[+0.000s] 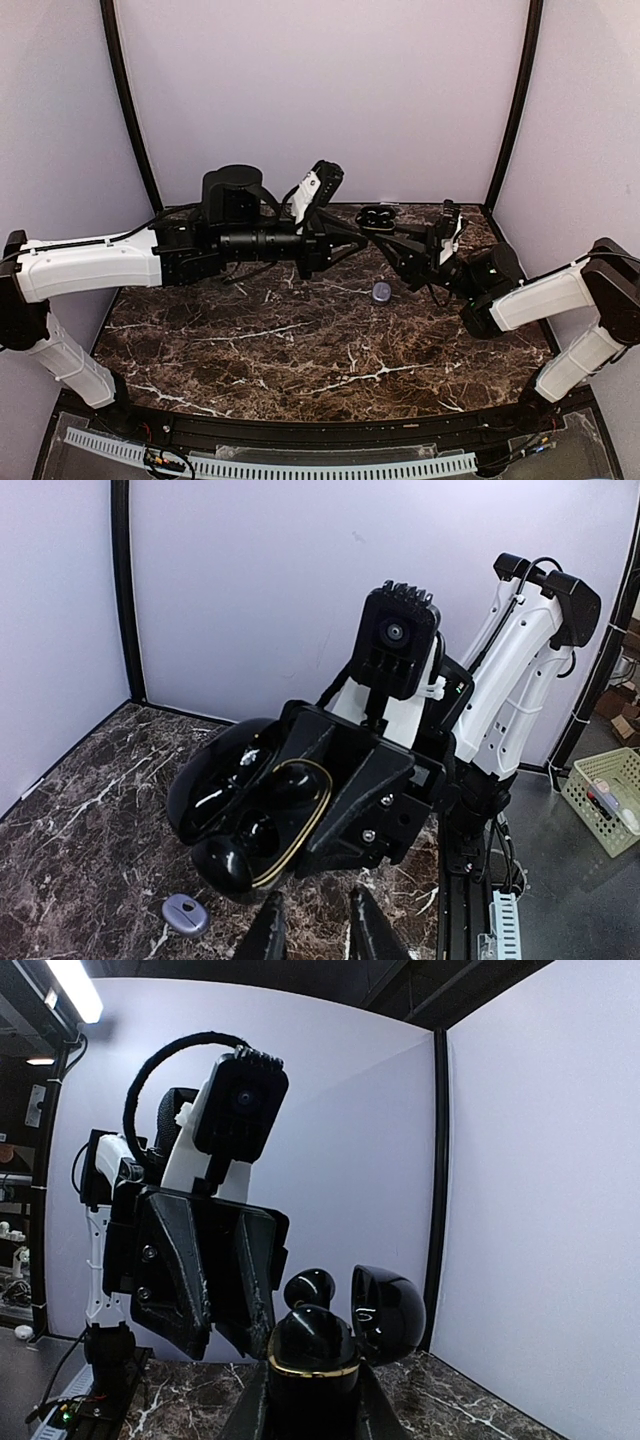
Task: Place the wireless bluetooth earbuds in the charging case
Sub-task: Adjust the left earbud in the left side groove of the charging case.
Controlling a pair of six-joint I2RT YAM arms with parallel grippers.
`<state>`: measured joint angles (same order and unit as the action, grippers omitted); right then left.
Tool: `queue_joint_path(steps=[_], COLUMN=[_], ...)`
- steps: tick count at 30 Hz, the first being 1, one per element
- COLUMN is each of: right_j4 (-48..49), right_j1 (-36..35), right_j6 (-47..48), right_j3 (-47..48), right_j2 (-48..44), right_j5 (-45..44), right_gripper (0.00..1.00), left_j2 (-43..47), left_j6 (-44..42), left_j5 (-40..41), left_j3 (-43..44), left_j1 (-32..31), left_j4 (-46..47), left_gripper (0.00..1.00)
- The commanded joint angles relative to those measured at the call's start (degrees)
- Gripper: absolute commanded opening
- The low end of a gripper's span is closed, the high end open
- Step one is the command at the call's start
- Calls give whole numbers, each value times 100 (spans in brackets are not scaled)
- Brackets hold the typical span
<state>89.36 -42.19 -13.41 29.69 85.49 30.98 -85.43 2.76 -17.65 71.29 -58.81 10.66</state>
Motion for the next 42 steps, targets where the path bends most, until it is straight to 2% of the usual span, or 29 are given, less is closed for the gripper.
queue_joint_path(steps=[1, 11, 18, 22, 24, 28, 32, 42], right_j4=[454, 529, 511, 550, 571, 531, 718, 636], right_j1=[1, 3, 7, 25, 35, 62, 75, 71], right_j6=[-74, -109, -109, -293, -366, -426, -513, -544], right_j3=[138, 84, 14, 1, -10, 16, 5, 82], right_j2=[1, -31, -33, -58, -96, -129, -27, 24], right_j5=[138, 241, 174, 158, 155, 176, 234, 392], right_gripper=[0, 0, 0, 0, 0, 0, 0, 0], left_j2=[-1, 248, 464, 584, 636, 652, 696, 492], left_j6=[103, 17, 94, -96, -203, -387, -453, -521], left_j5=[-51, 364, 433, 797, 964, 789, 535, 177], left_j3=[112, 24, -143, -224, -252, -266, -358, -179], left_j1=[-17, -8, 22, 31, 58, 105, 106, 105], left_j4=[138, 82, 171, 86, -28, -135, 35, 103], left_gripper=[22, 24, 37, 47, 48, 48, 43, 43])
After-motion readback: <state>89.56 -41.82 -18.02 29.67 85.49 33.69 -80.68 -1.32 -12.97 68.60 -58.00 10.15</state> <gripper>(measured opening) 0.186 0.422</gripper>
